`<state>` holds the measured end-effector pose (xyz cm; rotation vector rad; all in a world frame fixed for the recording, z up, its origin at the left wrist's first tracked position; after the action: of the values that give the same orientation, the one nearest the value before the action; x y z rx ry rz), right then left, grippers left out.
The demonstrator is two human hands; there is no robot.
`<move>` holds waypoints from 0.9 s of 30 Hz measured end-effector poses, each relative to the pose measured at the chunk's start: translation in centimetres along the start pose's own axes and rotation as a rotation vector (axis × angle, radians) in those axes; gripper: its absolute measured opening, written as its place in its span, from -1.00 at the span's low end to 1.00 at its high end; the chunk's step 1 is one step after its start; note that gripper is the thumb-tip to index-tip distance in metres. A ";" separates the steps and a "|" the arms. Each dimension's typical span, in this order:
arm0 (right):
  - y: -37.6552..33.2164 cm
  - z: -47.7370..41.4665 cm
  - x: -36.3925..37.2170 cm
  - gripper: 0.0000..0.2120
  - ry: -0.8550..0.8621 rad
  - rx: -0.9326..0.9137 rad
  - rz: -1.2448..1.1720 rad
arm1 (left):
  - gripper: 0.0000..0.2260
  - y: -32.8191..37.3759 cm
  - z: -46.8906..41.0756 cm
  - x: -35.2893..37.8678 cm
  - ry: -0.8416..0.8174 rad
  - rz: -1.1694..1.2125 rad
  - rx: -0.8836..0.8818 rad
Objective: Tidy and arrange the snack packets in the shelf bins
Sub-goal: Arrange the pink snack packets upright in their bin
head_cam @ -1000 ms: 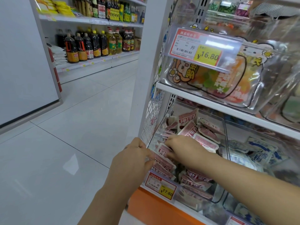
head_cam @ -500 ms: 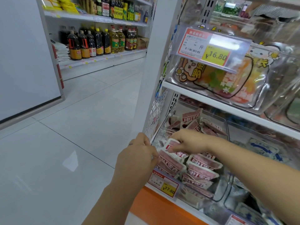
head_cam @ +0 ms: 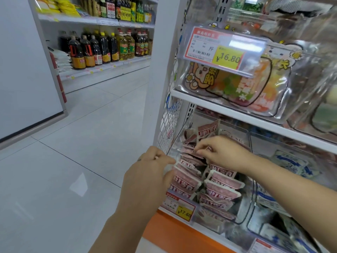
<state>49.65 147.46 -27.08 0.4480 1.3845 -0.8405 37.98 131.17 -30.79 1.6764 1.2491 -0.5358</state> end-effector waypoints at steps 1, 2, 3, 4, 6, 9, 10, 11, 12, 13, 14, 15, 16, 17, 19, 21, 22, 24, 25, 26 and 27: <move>0.5 -0.3 -0.1 -0.83 0.037 0.016 0.010 | -0.83 0.3 -0.3 0.2 0.032 0.032 0.036; 0.8 -0.6 0.1 -0.83 0.043 0.029 0.027 | -0.85 0.7 -0.6 0.4 0.052 0.051 0.083; 1.0 -0.9 0.6 -0.83 0.032 0.037 0.065 | -0.85 1.2 -1.0 0.8 0.063 0.054 0.128; 0.9 -1.1 1.0 -0.84 0.023 0.031 0.118 | -0.84 1.4 -1.3 1.6 0.053 0.032 0.151; 0.4 -1.7 2.0 -0.89 0.027 0.006 0.250 | -0.78 1.9 -1.7 2.9 -0.031 -0.053 0.192; -0.3 -2.5 2.3 -0.80 0.080 -0.011 0.396 | -0.59 2.0 -1.9 4.5 -0.302 -0.108 0.140; -0.3 -2.8 2.1 -0.80 0.102 -0.008 0.422 | -0.48 1.7 -1.8 4.7 -0.360 -0.112 0.114; -0.1 -3.1 1.9 -0.82 0.128 -0.002 0.426 | -0.43 1.5 -1.7 4.7 -0.382 -0.134 0.108; 0.1 -3.3 1.6 -0.83 0.157 0.010 0.407 | -0.48 1.3 -1.8 4.6 -0.383 -0.146 0.105; 0.4 -3.4 1.4 -0.83 0.181 0.034 0.368 | -0.58 1.2 -1.8 4.4 -0.385 -0.146 0.099; 0.8 -3.5 1.2 -0.82 0.198 0.061 0.317 | -0.65 1.1 -1.7 4.4 -0.393 -0.134 0.087; 1.2 -3.5 1.2 -0.81 0.210 0.088 0.267 | -0.69 1.1 -1.8 4.2 -0.393 -0.124 0.088; 1.5 -3.6 1.3 -0.81 0.220 0.107 0.231 | -0.70 1.2 -1.7 4.1 -0.406 -0.126 0.091; 1.7 -3.6 1.4 -0.80 0.222 0.118 0.210 | -0.71 1.1 -1.7 4.1 -0.408 -0.129 0.094; 1.9 -3.5 1.5 -0.81 0.212 0.136 0.159 | -0.71 1.1 -1.6 4.2 -0.427 -0.125 0.094; 1.8 -3.6 1.4 -0.83 0.193 0.155 0.098 | -0.69 1.0 -1.6 4.1 -0.443 -0.130 0.096; 1.7 -3.6 1.3 -0.85 0.183 0.164 0.077 | -0.69 1.0 -1.6 4.0 -0.445 -0.126 0.097; 1.6 -3.8 1.3 -0.87 0.169 0.192 0.052 | -0.69 1.1 -1.5 3.8 -0.440 -0.109 0.096; 1.5 -3.9 1.2 -0.88 0.166 0.197 0.053 | -0.69 1.1 -1.4 3.7 -0.432 -0.098 0.095; 1.4 -3.9 1.2 -0.89 0.162 0.186 0.058 | -0.69 1.2 -1.4 3.6 -0.423 -0.087 0.094; 1.2 -3.9 1.2 -0.89 0.148 0.167 0.070 | -0.69 1.2 -1.3 3.6 -0.416 -0.078 0.093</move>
<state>47.89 150.76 -29.16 0.6956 1.4307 -0.8827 40.19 134.00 -32.51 1.4959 0.9970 -0.9492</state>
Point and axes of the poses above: each hand's wrist, its own z-axis away from the middle knuckle, its own x-axis out of the palm, y = z × x, the point moved 3 cm from there along -z, towards the middle knuckle, and after that the axes turned 14 degrees about x, right-handed, at the moved point
